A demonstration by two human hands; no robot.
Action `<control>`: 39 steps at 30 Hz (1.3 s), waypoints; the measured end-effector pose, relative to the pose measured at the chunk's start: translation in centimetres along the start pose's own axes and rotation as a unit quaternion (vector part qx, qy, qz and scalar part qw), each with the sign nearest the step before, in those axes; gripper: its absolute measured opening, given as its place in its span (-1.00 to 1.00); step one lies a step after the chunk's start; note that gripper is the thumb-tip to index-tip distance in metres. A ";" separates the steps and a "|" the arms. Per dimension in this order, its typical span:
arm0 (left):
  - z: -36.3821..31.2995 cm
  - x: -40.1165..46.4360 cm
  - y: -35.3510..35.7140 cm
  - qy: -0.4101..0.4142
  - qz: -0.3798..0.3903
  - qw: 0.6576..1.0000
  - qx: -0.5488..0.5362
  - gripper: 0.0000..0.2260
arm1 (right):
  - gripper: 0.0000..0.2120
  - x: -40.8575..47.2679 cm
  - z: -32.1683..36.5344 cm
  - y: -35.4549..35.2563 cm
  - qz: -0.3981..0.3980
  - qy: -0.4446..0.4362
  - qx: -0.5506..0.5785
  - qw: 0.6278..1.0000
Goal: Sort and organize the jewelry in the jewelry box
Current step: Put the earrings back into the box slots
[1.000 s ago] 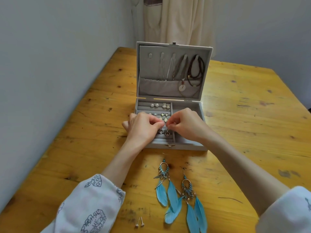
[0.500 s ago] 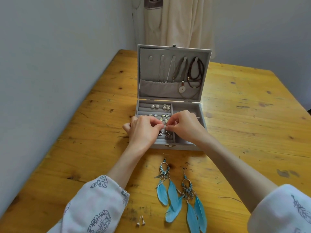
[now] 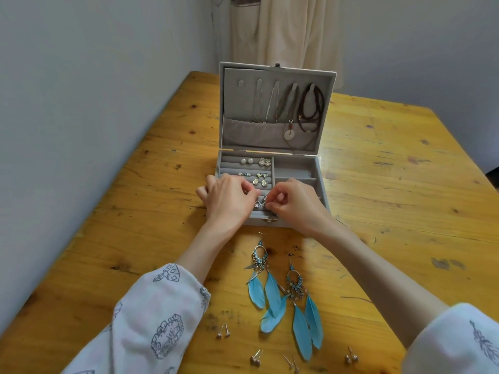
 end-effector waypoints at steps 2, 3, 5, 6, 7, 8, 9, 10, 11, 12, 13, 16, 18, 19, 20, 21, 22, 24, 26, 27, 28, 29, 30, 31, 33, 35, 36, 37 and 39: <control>0.1 0.0 0.1 -0.004 -0.003 1.000 0.020 -0.82 | -0.92 -0.4 0.0 0.2 0.002 -0.006 0.000 1.000; 0.0 0.0 0.2 -0.007 -0.006 1.000 0.025 -0.82 | -0.91 -0.6 0.1 0.2 0.003 -0.009 -0.003 1.000; 0.0 -0.1 0.3 -0.012 -0.013 0.999 0.028 -0.80 | -0.90 -0.6 0.1 0.3 0.004 -0.015 -0.011 1.000; -0.1 -0.1 0.3 -0.012 -0.015 0.999 0.028 -0.80 | -0.90 -0.6 0.2 0.3 0.004 -0.018 -0.015 1.000; -0.1 -0.1 0.3 -0.012 -0.015 0.999 0.028 -0.80 | -0.89 -0.5 0.2 0.3 0.004 -0.020 -0.016 1.000; -0.1 -0.1 0.2 -0.011 -0.014 0.999 0.027 -0.80 | -0.89 -0.6 0.2 0.3 0.004 -0.020 -0.014 1.000; -0.1 -0.1 0.2 -0.010 -0.011 1.000 0.027 -0.79 | -0.89 -0.6 0.1 0.3 0.002 -0.019 -0.009 1.000; -0.1 0.0 0.1 -0.009 -0.006 1.000 0.026 -0.78 | -0.89 -0.6 0.1 0.4 -0.002 -0.016 -0.003 1.000; -0.1 0.0 0.0 -0.008 0.001 1.000 0.027 -0.77 | -0.90 -0.7 0.1 0.4 -0.008 -0.012 0.003 1.000; 0.0 0.1 -0.1 -0.006 0.009 1.000 0.026 -0.76 | -0.90 -0.7 0.1 0.4 -0.017 -0.009 0.008 1.000; 0.0 0.1 -0.3 -0.003 0.017 1.000 0.023 -0.76 | -0.89 -0.7 0.0 0.4 -0.027 -0.008 0.009 1.000; 0.5 0.2 -0.6 0.009 0.027 1.000 0.004 -0.83 | -0.86 -0.6 0.0 0.2 -0.045 -0.008 0.002 0.999; 0.8 0.1 -0.6 0.022 0.022 1.000 0.005 -0.87 | -0.83 -0.5 -0.1 0.2 -0.045 -0.006 -0.001 0.999; 0.9 0.0 -0.5 0.027 0.018 0.999 0.011 -0.88 | -0.81 -0.5 -0.1 0.2 -0.043 -0.005 -0.002 0.999; 0.8 0.0 -0.5 0.029 0.014 0.999 0.015 -0.88 | -0.80 -0.5 -0.1 0.3 -0.041 -0.004 -0.002 0.999; 0.8 -0.1 -0.5 0.028 0.012 0.999 0.017 -0.88 | -0.80 -0.6 0.0 0.4 -0.039 -0.004 -0.003 0.999; 0.7 -0.1 -0.5 0.027 0.012 0.999 0.017 -0.87 | -0.79 -0.6 -0.1 0.5 -0.038 -0.003 -0.002 0.999; 0.6 -0.1 -0.5 0.025 0.014 0.999 0.017 -0.87 | -0.78 -0.6 -0.1 0.6 -0.039 0.003 0.006 0.999; 0.5 -0.1 -0.5 0.023 0.014 0.999 0.021 -0.88 | -0.78 -0.6 -0.2 0.7 -0.038 0.010 0.010 0.999; 0.6 -0.1 -0.5 0.022 0.014 0.999 0.022 -0.88 | -0.77 -0.7 -0.2 0.7 -0.037 0.012 0.011 0.999; 0.6 -0.1 -0.5 0.024 0.014 0.999 0.020 -0.87 | -0.77 -0.7 -0.1 0.6 -0.036 0.014 0.014 0.999; 0.6 -0.2 -0.5 0.027 0.016 0.999 0.016 -0.87 | -0.76 -0.8 0.0 0.6 -0.037 0.014 0.019 0.999; 0.7 -0.3 -0.7 0.032 0.019 0.999 0.008 -0.86 | -0.75 -1.0 0.1 0.5 -0.038 0.014 0.022 0.999; 0.9 -0.5 -0.8 0.038 0.023 0.999 -0.001 -0.85 | -0.75 -1.2 0.2 0.3 -0.042 0.013 0.023 0.999; 1.6 -1.1 -1.4 0.054 0.030 0.998 -0.029 -0.84 | -0.75 -1.9 0.6 0.0 -0.058 0.004 0.018 0.998; 2.7 -2.3 -2.2 0.073 0.032 0.995 -0.057 -0.83 | -0.78 -3.2 1.3 -0.5 -0.073 -0.010 0.014 0.997; 3.3 -3.1 -2.6 0.087 0.031 0.993 -0.074 -0.83 | -0.79 -4.0 1.7 -0.6 -0.076 -0.017 0.020 0.997; 4.0 -3.9 -3.0 0.103 0.026 0.990 -0.095 -0.83 | -0.80 -5.0 2.3 -0.7 -0.074 -0.025 0.030 0.996; 5.4 -6.0 -4.0 0.127 0.015 0.984 -0.128 -0.84 | -0.83 -7.3 3.4 -0.6 -0.063 -0.044 0.050 0.996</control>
Point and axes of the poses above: each hand's wrist, its own x-axis towards the middle knuckle, its own y-axis out of the palm, z = x × y, the point moved 1 cm from there along x, towards the middle knuckle, and after that the axes turned 12 degrees about -y, right-handed, at the moved point
